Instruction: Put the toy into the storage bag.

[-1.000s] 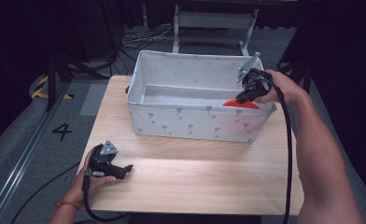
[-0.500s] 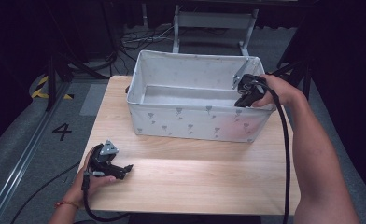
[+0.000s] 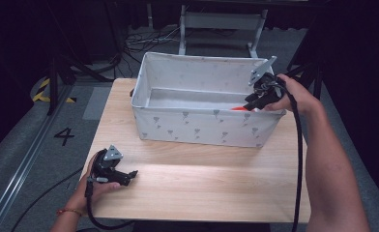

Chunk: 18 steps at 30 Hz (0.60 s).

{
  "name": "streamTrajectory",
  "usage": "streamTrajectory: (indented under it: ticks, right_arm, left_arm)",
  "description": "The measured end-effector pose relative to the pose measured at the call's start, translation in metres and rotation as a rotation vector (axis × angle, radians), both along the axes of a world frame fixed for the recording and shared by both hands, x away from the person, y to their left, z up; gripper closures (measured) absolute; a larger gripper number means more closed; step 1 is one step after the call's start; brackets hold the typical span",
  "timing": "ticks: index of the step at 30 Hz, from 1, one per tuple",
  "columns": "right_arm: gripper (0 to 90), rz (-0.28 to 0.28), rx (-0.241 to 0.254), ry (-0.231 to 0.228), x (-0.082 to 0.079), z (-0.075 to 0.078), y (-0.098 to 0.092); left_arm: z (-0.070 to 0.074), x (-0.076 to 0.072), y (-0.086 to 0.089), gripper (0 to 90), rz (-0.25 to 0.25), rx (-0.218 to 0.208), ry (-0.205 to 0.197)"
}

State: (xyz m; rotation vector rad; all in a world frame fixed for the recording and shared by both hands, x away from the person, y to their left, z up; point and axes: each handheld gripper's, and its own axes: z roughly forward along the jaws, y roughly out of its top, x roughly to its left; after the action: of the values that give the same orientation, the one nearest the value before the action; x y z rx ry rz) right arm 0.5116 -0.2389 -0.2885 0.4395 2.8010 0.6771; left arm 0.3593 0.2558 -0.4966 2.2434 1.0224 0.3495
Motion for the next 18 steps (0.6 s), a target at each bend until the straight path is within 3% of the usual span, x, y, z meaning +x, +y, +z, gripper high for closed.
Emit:
streamTrajectory:
  ticks: [2,6,8,9,10,12,18]
  right_arm:
    - [55.6,-0.046,0.084,-0.046,-0.006,0.003,-0.007]
    - [44.2,-0.126,0.206,-0.134,-0.024,0.007,-0.019]
    - [43.1,-0.148,0.222,-0.15,-0.028,0.009,-0.023]
    - [38.2,-0.163,0.233,-0.16,-0.032,0.009,-0.025]
    - [35.4,-0.186,0.266,-0.195,-0.045,0.012,-0.032]
    - [32.8,-0.201,0.298,-0.21,-0.054,0.014,-0.039]
    - [28.9,-0.25,0.328,-0.264,-0.078,0.016,-0.052]
  left_arm:
    - [0.0,0.0,0.0,0.5,0.0,0.0,0.0]
    - [0.0,0.0,0.0,0.5,0.0,-0.001,0.001]
    - [0.0,0.0,0.0,0.5,0.001,0.0,0.002]
    - [0.0,0.0,0.0,0.5,0.001,-0.001,0.002]
    - [0.0,0.0,0.0,0.5,0.001,0.0,0.002]
    - [0.0,0.0,0.0,0.5,0.0,0.0,0.0]
    - [0.0,0.0,0.0,0.5,0.0,0.0,0.001]
